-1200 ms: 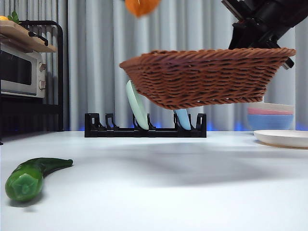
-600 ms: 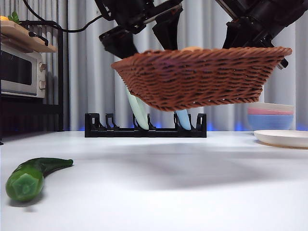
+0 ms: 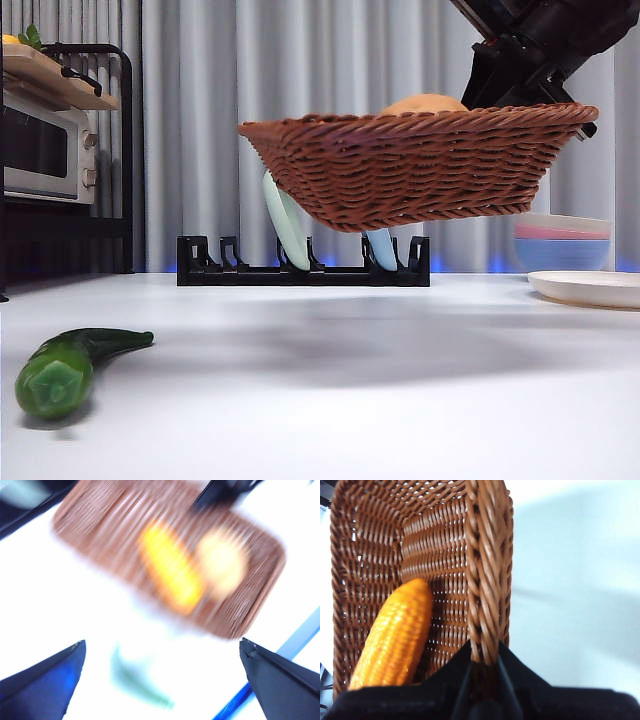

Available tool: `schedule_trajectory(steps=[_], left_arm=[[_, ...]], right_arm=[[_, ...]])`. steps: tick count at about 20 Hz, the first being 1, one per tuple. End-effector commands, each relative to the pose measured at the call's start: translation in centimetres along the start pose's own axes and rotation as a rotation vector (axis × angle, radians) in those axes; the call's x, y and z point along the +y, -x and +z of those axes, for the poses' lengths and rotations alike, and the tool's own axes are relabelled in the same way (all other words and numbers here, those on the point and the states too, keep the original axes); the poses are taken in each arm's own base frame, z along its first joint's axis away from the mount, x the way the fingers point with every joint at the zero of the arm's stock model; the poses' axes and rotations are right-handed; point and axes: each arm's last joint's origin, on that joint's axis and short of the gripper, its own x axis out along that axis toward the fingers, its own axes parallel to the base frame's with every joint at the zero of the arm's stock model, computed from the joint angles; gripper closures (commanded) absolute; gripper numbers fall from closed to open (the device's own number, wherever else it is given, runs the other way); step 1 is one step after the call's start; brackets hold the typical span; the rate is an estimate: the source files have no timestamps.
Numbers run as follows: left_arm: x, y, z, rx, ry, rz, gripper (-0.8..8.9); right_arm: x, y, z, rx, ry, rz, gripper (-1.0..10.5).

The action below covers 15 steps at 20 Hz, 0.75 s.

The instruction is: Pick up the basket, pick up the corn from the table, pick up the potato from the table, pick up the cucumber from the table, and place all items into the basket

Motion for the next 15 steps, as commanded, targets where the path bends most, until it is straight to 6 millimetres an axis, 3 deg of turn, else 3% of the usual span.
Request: schedule_trajectory(steps=[1,3,6,9,12,15], left_arm=[[0.0,1.3,-2.0,0.013,0.125,0.06,2.82],[-0.1,1.4,-4.3,0.024,0.19,0.065,2.82],[-0.4,-1.0,-8.6,0.117,0.301,0.131,2.82],[-0.8,-5.1,-11.9,0.171,0.403,0.174,2.82],[-1.9,-10.0,-13.7,0.184,0.427,0.121,2.83],[-1.6,-14.2,-14.7,0.235,0.474,0.135,2.83]], right_arm=[[-0.2,0.1,0.4,-0.023,0.018,0.011,9.6],[-0.3,0.3,0.4,-0.027,0.02,0.007,9.6],[-0.6,0.5,0.5,-0.038,0.02,0.001,9.6],[-0.8,0.6,0.6,-0.042,0.019,-0.003,9.6],[-0.8,0.6,0.6,-0.042,0.019,-0.002,9.6],[-0.8,0.6,0.6,-0.042,0.019,-0.002,9.6]])
